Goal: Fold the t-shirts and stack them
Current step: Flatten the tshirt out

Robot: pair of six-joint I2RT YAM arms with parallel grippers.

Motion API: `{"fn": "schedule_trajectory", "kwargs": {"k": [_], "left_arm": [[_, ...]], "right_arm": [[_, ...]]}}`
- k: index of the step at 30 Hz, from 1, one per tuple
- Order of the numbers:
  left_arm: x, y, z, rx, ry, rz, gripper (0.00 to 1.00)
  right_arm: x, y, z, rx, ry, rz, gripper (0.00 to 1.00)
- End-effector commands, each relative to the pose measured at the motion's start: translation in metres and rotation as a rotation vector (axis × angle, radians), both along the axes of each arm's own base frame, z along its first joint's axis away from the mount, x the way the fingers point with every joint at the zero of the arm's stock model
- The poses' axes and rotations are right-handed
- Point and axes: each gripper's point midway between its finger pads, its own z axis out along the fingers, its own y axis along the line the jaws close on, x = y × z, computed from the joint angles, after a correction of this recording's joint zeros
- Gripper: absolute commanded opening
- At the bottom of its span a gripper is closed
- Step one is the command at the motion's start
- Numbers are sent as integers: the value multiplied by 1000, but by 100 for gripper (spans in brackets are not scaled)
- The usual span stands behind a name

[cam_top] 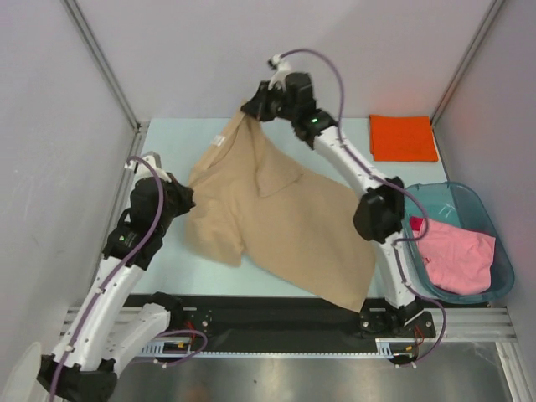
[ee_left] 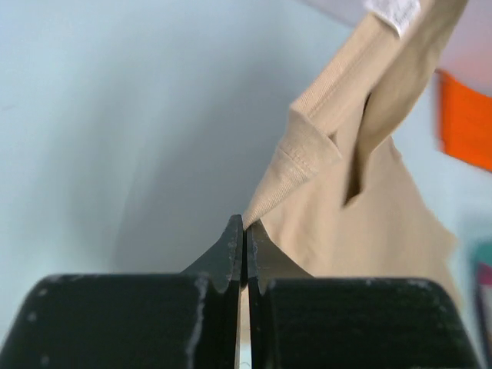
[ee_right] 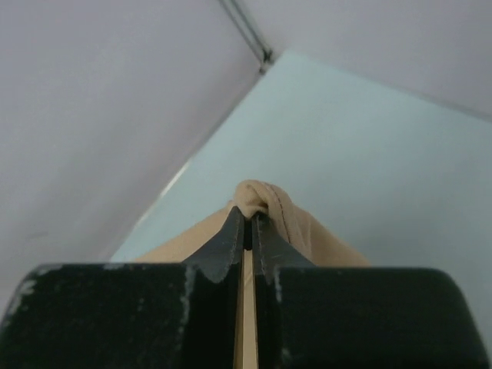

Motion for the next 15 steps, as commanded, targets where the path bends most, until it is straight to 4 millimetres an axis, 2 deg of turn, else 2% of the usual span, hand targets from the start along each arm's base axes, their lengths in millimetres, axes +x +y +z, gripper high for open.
{"fn": "schedule_trajectory", "kwargs": {"k": [1, 3, 4, 5, 9, 10, 11, 12, 13, 14, 15], "left_arm": [[-1, 43, -43, 19, 110, 155, 0], [12, 59, -72, 8, 196, 200, 0], [15, 63, -79, -1, 227, 211, 0], [24, 73, -92, 8, 265, 248, 0], [43, 90, -102, 28, 292, 320, 0], [50, 95, -101, 7, 273, 339, 0], [52, 96, -105, -5, 286, 342, 0], [56, 93, -111, -11, 312, 334, 0], [56, 95, -114, -6, 324, 348, 3], [53, 108, -118, -2, 345, 394, 17], [50, 114, -121, 9, 354, 420, 52]], "right_arm": [[27, 28, 22, 128, -211, -59, 2], [30, 52, -6, 127, -208, -24, 2], [34, 72, -28, 115, -193, 7, 3], [35, 79, -39, 108, -171, 9, 4], [49, 80, -88, 81, -42, -27, 8], [51, 72, -83, 81, -39, -50, 11], [53, 67, -105, 51, 7, -67, 21], [53, 62, -112, 32, 33, -79, 40], [53, 55, -117, 6, 64, -87, 45], [57, 41, -114, -11, 84, -109, 48], [53, 30, -125, -59, 145, -120, 57]]}}
